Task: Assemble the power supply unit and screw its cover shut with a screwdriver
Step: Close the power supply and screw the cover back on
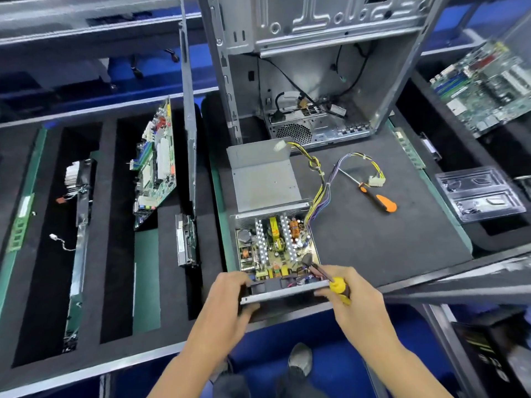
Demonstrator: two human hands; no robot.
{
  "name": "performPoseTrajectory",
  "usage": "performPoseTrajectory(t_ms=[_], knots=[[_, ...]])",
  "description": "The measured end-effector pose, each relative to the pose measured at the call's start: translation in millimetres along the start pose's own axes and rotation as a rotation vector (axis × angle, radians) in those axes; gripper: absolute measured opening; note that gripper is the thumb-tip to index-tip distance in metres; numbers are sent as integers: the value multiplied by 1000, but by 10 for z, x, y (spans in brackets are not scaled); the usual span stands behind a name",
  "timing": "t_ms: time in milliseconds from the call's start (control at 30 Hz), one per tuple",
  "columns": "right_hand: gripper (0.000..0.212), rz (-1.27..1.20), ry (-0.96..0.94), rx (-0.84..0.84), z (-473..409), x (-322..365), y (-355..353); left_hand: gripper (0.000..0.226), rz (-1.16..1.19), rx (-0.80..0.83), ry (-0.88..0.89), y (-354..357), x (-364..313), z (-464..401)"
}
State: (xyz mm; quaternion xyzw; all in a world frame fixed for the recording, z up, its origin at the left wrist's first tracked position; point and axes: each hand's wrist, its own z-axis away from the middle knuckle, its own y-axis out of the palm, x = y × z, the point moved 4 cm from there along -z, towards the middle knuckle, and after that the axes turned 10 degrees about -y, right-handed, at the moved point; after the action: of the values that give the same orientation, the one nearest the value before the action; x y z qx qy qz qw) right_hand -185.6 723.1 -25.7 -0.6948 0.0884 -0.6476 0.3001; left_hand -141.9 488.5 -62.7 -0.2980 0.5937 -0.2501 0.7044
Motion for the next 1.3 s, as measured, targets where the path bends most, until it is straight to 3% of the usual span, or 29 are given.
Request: performPoseTrajectory(t_ms=[67,167,267,367,433,500,567,667,767,833,933,1067,1267,1300], knots=[[47,49,-88,25,-16,-2,-76,54,-71,1,49,-29,-11,-24],[12,33,-4,-188,-66,-135,-328,79,-3,59,31,-137,45,31],[26,155,190,-321,-259,-391,-521,54,222,-69,-32,-318,36,-21],[21,431,302,-243,-515,-556,-553,29,274,-266,-103,-477,-77,-317],[21,739,284,-232,-620,-545,-530,35,247,-285,-122,-531,-204,-557],[31,909,198,-330,-696,-396,-519,45,178,-234,-87,-539,-347,-755],[38,729,152,-359,-916,-232,-502,51,129,-208,-34,-533,-477,-879],[45,50,362,-167,-1455,-88,-385,38,87,-210,19,-519,-586,-992],[24,-357,447,-151,-1706,0,-287,28,122,-130,-22,-526,-616,-1096],[14,-414,353,-151,-1740,12,-275,30,28,47,-88,-502,-645,-1185],[16,-449,249,-109,-1740,29,-283,28,-160,227,-170,-490,-676,-1317],[20,-422,254,-149,-1709,-23,-364,18,-108,156,-188,-624,-713,-1452],[15,-397,423,-226,-1570,-245,-433,17,-341,22,113,-619,-743,-1329],[22,-317,449,-231,-1559,-265,-455,15,-329,6,133,-631,-716,-1316]])
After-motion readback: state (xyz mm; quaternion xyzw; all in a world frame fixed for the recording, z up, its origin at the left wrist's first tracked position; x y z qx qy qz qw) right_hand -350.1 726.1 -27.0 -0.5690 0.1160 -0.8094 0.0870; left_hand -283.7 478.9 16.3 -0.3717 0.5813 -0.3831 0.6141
